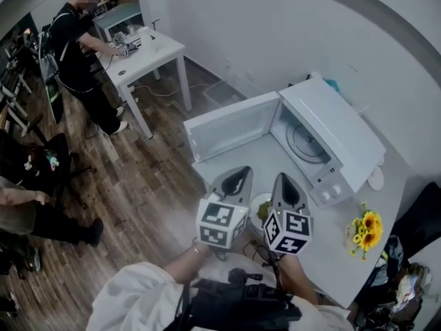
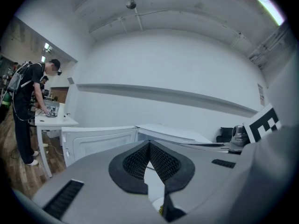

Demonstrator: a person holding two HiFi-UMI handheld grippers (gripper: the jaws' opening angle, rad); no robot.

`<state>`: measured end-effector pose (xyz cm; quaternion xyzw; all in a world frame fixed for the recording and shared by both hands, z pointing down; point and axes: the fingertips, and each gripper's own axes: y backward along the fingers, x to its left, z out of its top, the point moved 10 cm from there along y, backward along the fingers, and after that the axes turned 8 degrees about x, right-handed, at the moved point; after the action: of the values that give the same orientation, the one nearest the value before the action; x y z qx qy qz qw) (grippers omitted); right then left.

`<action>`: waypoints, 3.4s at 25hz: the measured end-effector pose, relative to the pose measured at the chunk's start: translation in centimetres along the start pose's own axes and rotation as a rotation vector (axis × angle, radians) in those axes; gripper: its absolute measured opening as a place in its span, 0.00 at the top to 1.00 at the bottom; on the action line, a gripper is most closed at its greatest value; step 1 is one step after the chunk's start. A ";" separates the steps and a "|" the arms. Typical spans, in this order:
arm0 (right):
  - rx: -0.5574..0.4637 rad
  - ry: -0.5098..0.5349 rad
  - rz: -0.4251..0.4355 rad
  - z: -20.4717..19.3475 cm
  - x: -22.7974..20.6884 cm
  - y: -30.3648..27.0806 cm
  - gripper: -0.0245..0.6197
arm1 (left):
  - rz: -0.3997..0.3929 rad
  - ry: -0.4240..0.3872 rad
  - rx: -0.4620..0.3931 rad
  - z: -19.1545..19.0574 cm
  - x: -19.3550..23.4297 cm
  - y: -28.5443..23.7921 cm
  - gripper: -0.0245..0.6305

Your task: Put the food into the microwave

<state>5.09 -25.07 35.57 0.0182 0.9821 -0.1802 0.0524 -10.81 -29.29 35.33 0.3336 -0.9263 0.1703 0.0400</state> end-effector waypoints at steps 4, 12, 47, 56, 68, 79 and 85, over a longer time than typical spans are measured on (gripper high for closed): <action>-0.006 -0.020 -0.037 0.3 -0.2 -1.2 0.93 | -0.043 -0.027 0.018 0.4 0.8 -1.6 0.95; -0.011 -0.030 -0.081 1.1 0.0 -2.8 0.92 | -0.100 -0.036 0.035 1.1 2.0 -3.7 0.95; 0.247 -0.172 -0.192 -8.6 -7.2 -2.7 0.87 | -0.144 0.055 0.405 -10.1 -0.3 -9.8 0.88; 0.352 -0.228 -0.228 -13.7 -8.8 -2.1 0.85 | -0.141 0.074 0.516 -14.8 -0.1 -10.9 0.81; 0.462 -0.311 -0.279 -19.1 -10.4 -2.1 0.82 | -0.118 0.097 0.638 -19.3 0.6 -12.4 0.81; 0.548 -0.354 -0.289 -21.7 -10.8 -2.2 0.82 | -0.116 0.125 0.712 -21.3 0.6 -12.9 0.81; 0.561 -0.366 -0.290 -22.1 -10.8 -2.3 0.82 | -0.110 0.136 0.728 -21.7 0.7 -13.2 0.81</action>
<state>13.59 -19.57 58.16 -0.1402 0.8612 -0.4484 0.1940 -3.89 -31.75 59.61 0.3633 -0.7810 0.5079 -0.0105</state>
